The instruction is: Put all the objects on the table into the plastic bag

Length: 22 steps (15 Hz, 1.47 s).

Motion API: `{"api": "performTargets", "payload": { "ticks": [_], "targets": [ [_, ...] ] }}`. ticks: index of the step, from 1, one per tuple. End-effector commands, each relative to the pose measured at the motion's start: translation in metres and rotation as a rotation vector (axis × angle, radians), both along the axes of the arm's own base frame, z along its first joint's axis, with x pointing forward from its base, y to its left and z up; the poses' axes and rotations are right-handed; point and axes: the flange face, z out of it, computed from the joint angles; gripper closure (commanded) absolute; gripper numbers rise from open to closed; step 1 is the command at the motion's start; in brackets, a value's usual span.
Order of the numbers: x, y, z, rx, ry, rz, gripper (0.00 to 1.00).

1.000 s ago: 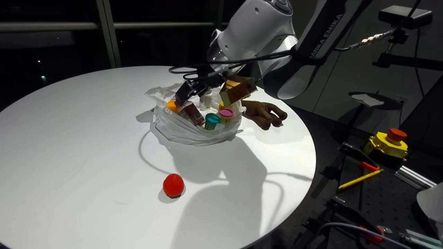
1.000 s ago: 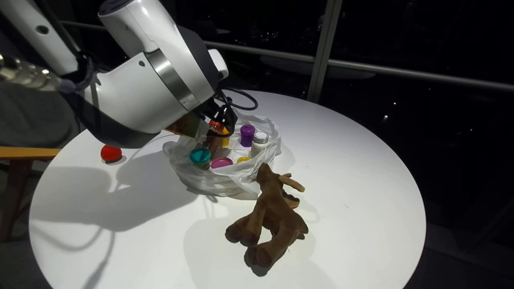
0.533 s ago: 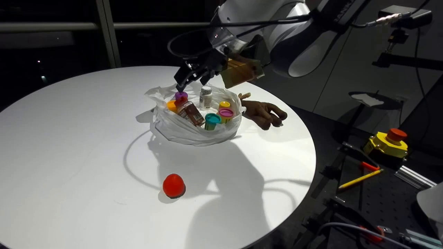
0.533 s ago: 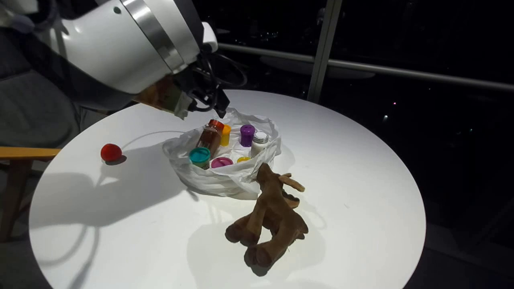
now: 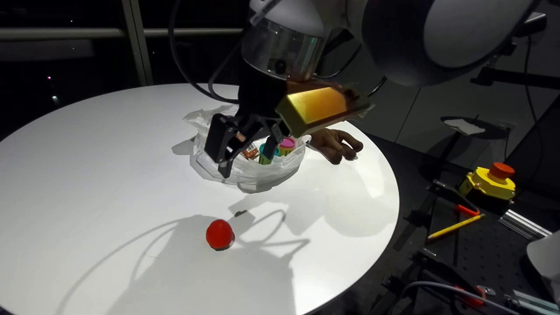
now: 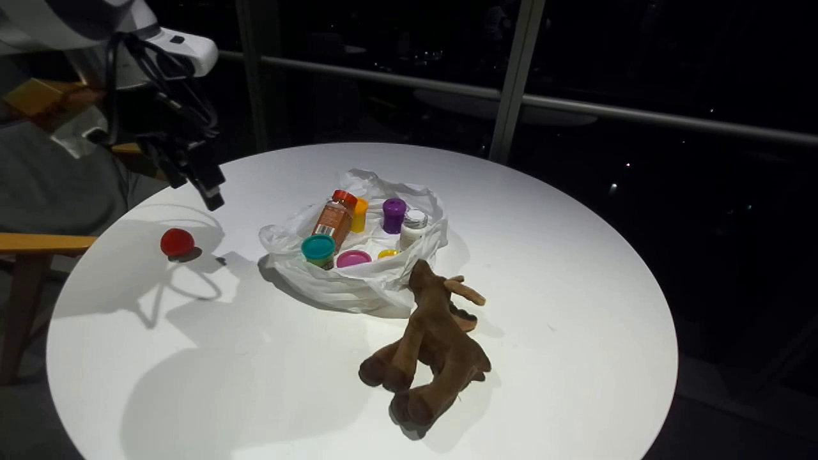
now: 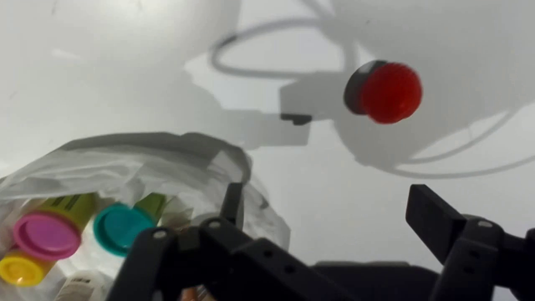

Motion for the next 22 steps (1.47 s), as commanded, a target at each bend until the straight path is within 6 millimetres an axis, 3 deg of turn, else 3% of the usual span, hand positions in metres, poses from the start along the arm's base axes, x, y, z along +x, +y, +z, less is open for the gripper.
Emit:
{"api": "performTargets", "payload": {
  "ticks": [1,4,8,13,22],
  "targets": [
    [0.024,0.031,0.022,0.124,0.113,0.028,0.00],
    [0.046,0.035,0.027,0.187,0.171,0.079,0.00],
    [0.057,0.031,0.005,0.222,0.255,0.146,0.00],
    [0.044,0.029,-0.034,0.190,0.359,0.197,0.00],
    [0.013,0.042,-0.070,0.159,0.325,0.265,0.00]
  ]
}}
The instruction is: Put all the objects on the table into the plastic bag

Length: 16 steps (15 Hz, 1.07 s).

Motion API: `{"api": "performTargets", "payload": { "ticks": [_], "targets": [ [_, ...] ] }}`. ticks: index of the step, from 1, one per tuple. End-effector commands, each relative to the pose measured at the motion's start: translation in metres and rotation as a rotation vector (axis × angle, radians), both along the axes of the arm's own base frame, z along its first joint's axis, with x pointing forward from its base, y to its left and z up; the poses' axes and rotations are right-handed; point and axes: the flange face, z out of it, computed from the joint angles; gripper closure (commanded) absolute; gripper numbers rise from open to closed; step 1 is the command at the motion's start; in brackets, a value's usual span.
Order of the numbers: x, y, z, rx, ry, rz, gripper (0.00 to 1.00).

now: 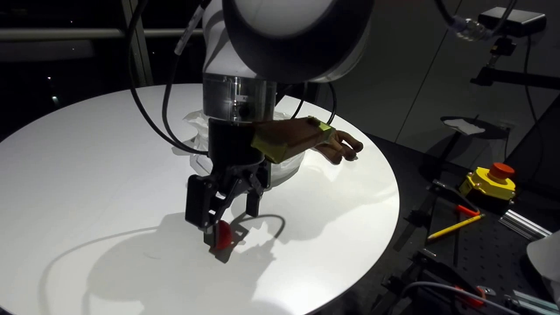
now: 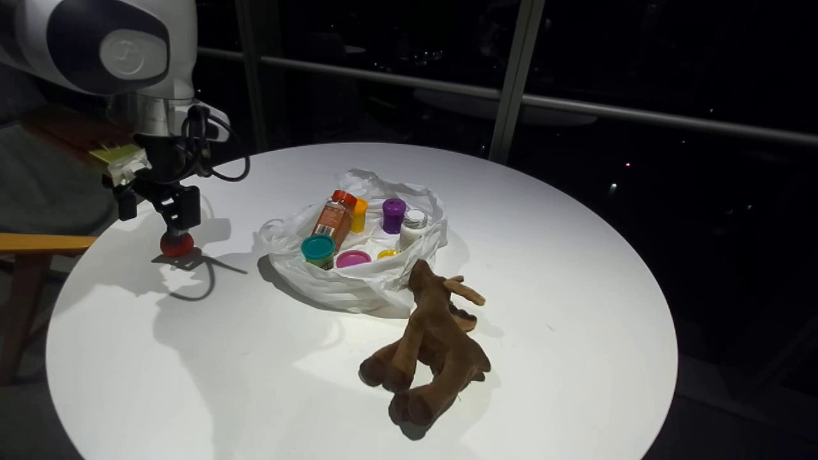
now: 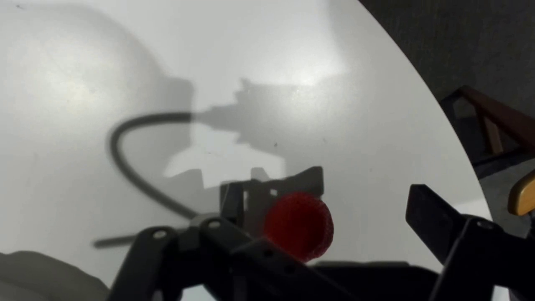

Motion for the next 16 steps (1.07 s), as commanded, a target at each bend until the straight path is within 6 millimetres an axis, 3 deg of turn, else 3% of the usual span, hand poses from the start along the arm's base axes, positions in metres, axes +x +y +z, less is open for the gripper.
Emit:
{"api": "performTargets", "payload": {
  "ticks": [1,7,14,15,16],
  "targets": [
    [-0.010,0.009,-0.009,0.004,-0.045,0.027,0.00],
    [-0.016,0.015,-0.027,-0.016,-0.163,0.045,0.00],
    [-0.010,0.010,-0.037,-0.053,-0.254,0.050,0.00],
    [-0.008,0.009,-0.039,-0.059,-0.263,0.047,0.06],
    [-0.006,0.009,-0.039,-0.063,-0.273,0.044,0.26]
  ]
}}
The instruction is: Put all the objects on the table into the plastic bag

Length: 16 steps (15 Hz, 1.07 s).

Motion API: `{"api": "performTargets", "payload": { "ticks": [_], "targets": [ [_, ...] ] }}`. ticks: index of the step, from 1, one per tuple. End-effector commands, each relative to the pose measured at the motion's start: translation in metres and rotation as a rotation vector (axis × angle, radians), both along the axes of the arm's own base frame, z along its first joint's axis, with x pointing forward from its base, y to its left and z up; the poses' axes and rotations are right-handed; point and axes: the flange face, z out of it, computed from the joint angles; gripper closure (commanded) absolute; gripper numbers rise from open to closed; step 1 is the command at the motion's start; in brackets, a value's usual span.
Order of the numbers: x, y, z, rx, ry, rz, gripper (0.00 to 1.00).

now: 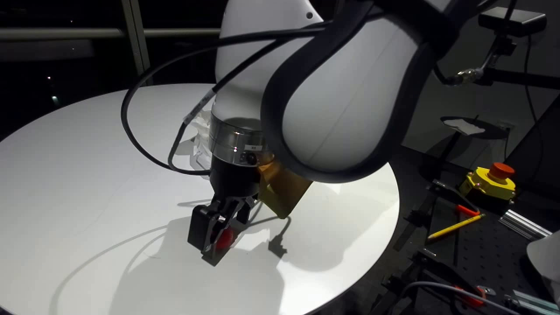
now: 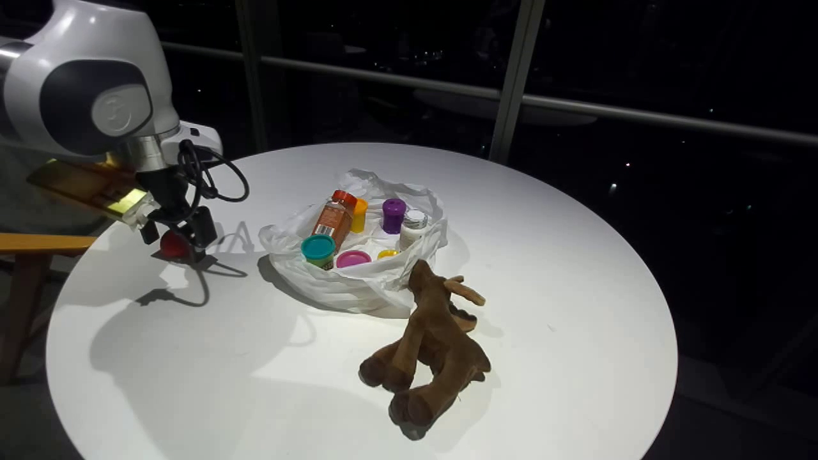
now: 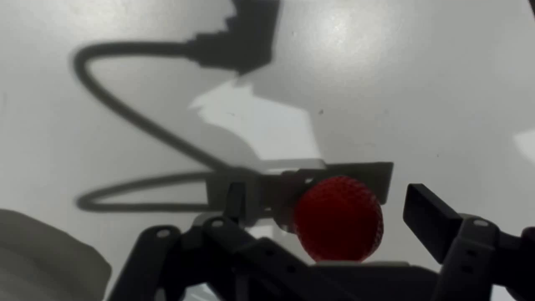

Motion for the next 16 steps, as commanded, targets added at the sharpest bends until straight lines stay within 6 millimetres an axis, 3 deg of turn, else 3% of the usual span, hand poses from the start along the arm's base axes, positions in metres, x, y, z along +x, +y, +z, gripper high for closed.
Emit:
{"api": "performTargets", "payload": {
  "ticks": [1,3,8,9,12,16],
  "targets": [
    [0.005,0.002,0.002,-0.013,-0.053,-0.016,0.30],
    [0.005,0.002,0.003,-0.020,-0.056,-0.017,0.37],
    [0.005,-0.001,0.012,-0.029,-0.069,-0.027,0.81],
    [0.007,-0.001,0.015,-0.033,-0.083,-0.037,0.76],
    [0.024,-0.006,0.050,-0.043,-0.191,-0.094,0.76],
    [0.069,-0.036,0.120,-0.125,-0.352,-0.192,0.76]
  ]
}}
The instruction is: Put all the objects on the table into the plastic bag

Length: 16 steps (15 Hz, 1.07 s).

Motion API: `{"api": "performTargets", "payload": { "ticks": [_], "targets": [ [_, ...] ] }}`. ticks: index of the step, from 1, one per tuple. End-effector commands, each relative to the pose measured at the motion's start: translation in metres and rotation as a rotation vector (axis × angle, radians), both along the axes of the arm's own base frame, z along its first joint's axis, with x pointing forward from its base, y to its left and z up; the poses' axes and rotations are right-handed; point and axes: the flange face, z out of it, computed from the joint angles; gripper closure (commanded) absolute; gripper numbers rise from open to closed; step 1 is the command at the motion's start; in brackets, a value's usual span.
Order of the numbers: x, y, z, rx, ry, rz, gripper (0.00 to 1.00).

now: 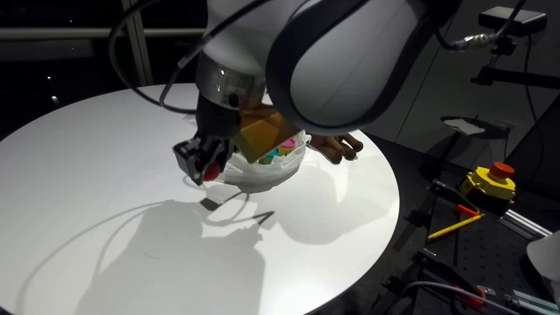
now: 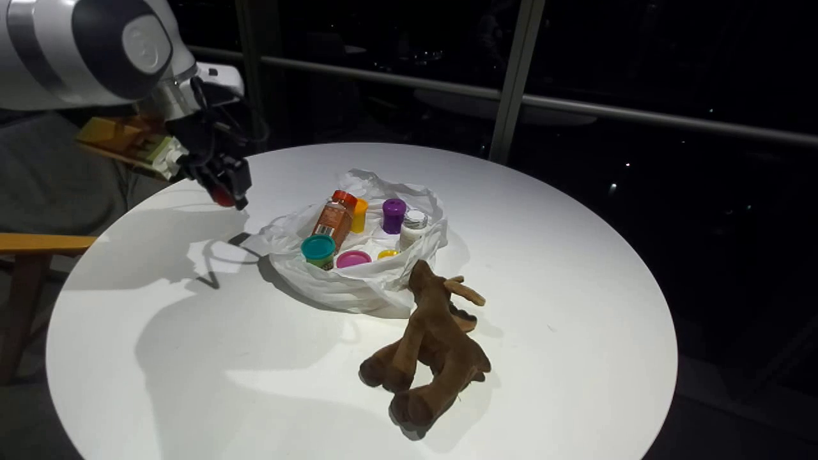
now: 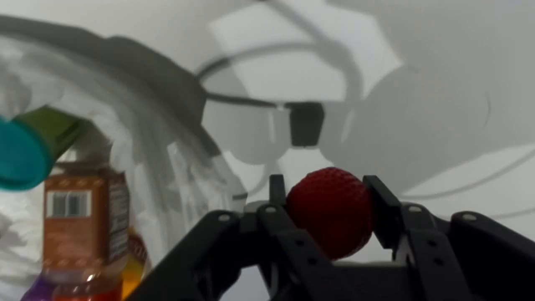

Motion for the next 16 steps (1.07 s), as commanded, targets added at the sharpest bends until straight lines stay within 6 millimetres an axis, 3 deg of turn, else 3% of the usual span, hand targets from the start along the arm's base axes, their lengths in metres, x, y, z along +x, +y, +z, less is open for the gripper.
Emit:
{"api": "performTargets", "payload": {
  "ticks": [1,4,8,11,15,16],
  "targets": [
    [0.034,-0.027,0.065,-0.068,-0.120,-0.091,0.76],
    [0.054,-0.067,0.071,-0.135,-0.091,-0.143,0.75],
    [0.064,-0.115,0.032,-0.186,0.014,-0.193,0.75],
    [0.074,-0.140,0.011,-0.203,0.007,-0.230,0.77],
    [0.085,-0.162,0.007,-0.218,-0.018,-0.255,0.77],
    [0.085,-0.164,0.010,-0.207,-0.013,-0.256,0.31]
  ]
}}
